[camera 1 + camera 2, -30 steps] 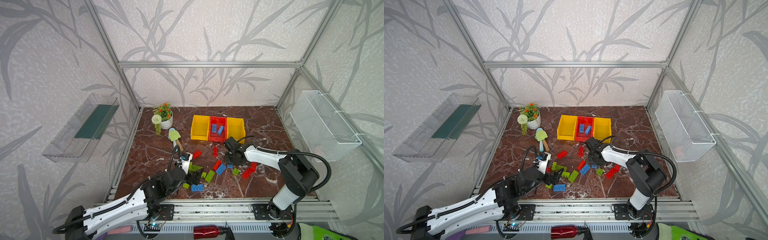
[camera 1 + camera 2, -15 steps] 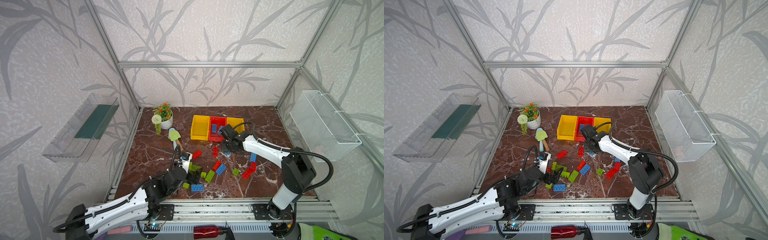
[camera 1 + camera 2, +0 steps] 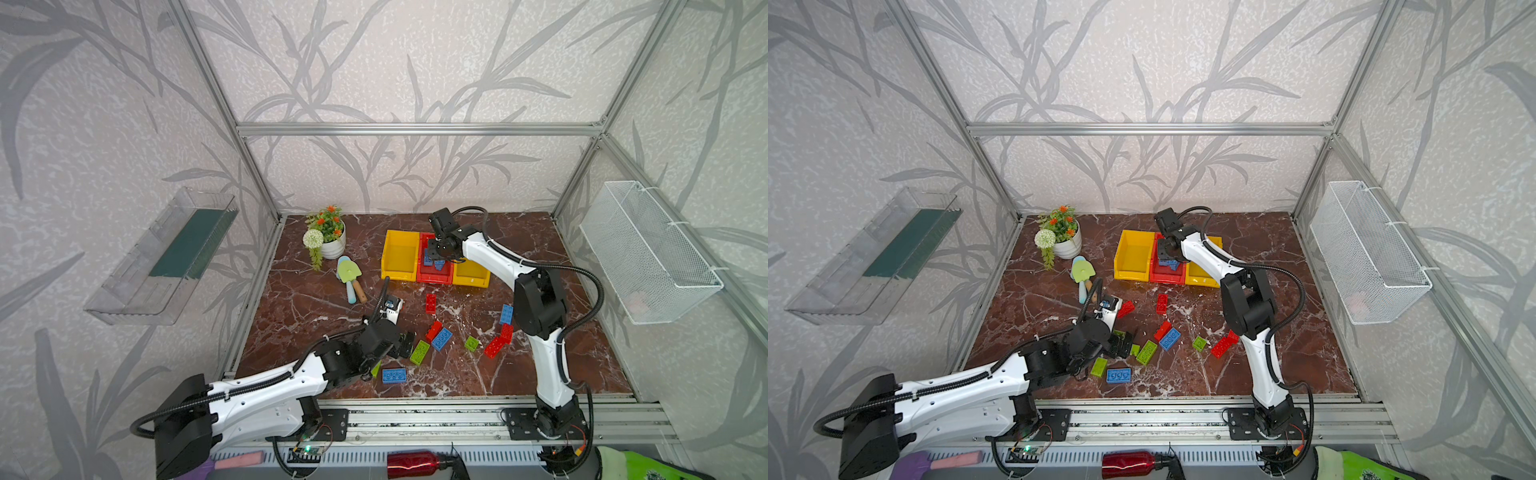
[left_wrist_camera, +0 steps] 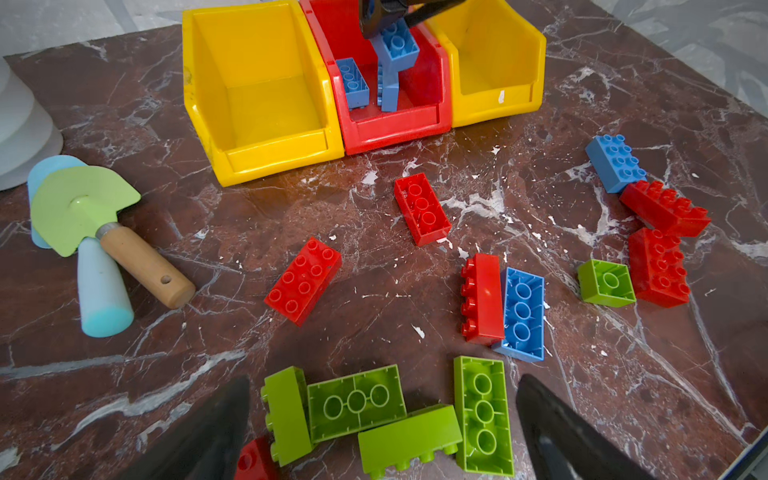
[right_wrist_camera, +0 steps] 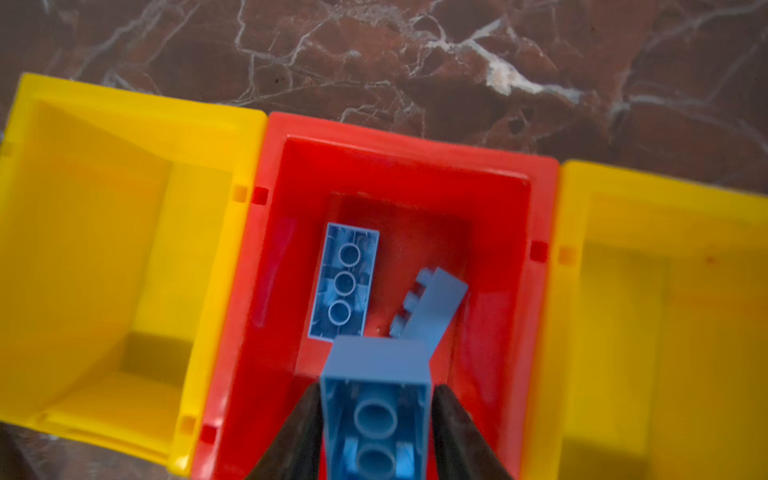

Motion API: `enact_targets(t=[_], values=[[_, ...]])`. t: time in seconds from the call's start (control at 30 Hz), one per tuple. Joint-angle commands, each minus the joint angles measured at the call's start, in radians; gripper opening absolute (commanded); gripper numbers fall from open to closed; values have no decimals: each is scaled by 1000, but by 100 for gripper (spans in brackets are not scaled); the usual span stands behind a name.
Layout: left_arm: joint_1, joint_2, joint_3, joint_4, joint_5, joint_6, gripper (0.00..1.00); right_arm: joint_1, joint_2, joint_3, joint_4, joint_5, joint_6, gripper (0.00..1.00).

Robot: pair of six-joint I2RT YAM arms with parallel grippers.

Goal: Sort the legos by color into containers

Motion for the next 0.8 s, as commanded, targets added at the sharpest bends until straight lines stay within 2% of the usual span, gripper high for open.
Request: enact_targets(t=[0.0, 0.13, 0.3, 0.4, 0.43, 0.57, 0.77], values=[[13, 35, 55, 10, -5, 11, 99, -4, 20, 103, -71, -65, -52, 57], [17, 52, 67, 11, 9, 15, 99, -4, -50, 73, -71, -86, -48, 64], [15, 49, 83, -20, 86, 23, 98, -4, -257, -166, 2, -113, -37, 72], [7, 50, 88, -33, 167, 25, 96, -4, -403, -339, 27, -122, -25, 97], [-1, 51, 87, -35, 182, 17, 95, -3, -457, -406, 36, -127, -21, 99], [-44, 58, 70, -8, 217, -19, 95, -1, -667, -639, 45, -136, -1, 99], [-147, 124, 65, 44, 178, -76, 94, 1, -955, -892, 18, -121, 23, 99]])
